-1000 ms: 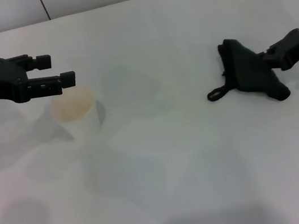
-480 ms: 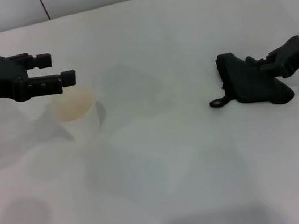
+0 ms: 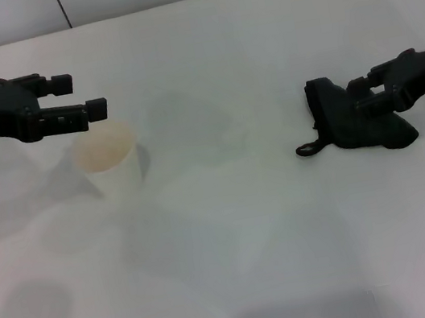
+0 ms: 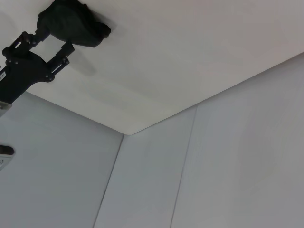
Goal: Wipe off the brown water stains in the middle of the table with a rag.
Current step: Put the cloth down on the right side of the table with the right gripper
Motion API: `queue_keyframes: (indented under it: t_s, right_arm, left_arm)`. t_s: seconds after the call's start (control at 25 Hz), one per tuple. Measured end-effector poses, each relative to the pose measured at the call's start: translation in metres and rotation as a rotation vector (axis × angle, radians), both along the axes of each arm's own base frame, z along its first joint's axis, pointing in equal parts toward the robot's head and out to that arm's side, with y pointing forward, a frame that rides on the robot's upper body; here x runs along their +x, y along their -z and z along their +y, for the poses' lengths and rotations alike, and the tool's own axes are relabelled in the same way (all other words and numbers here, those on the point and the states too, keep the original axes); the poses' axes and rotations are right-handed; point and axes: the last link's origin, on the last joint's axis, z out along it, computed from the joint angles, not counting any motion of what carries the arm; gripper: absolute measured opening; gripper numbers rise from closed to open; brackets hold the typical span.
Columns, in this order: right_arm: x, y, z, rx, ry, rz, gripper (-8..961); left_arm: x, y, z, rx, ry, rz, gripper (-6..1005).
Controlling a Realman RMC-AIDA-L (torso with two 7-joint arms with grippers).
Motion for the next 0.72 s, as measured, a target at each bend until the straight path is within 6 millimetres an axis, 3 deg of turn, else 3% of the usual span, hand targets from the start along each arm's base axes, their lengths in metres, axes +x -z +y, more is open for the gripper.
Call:
queue_keyframes:
  t_s: [0.24, 0.44, 0.72]
  right_arm:
    - [-0.004, -0.001, -0.001, 0.002, -0.035, 0.021, 645]
    - [-0.004, -0.001, -0.006, 0.001, -0.067, 0.043, 692]
    - [-0.007, -0.005, -0.012, 0.004, -0.125, 0.079, 686]
  left_arm:
    - [0.0, 0.001, 0.0, -0.002, 0.002, -0.001, 875]
    - [0.0, 0.001, 0.0, -0.003, 0.001, -0.002, 875]
    - [0.003, -0.004, -0.007, -0.047, -0.011, -0.019, 875]
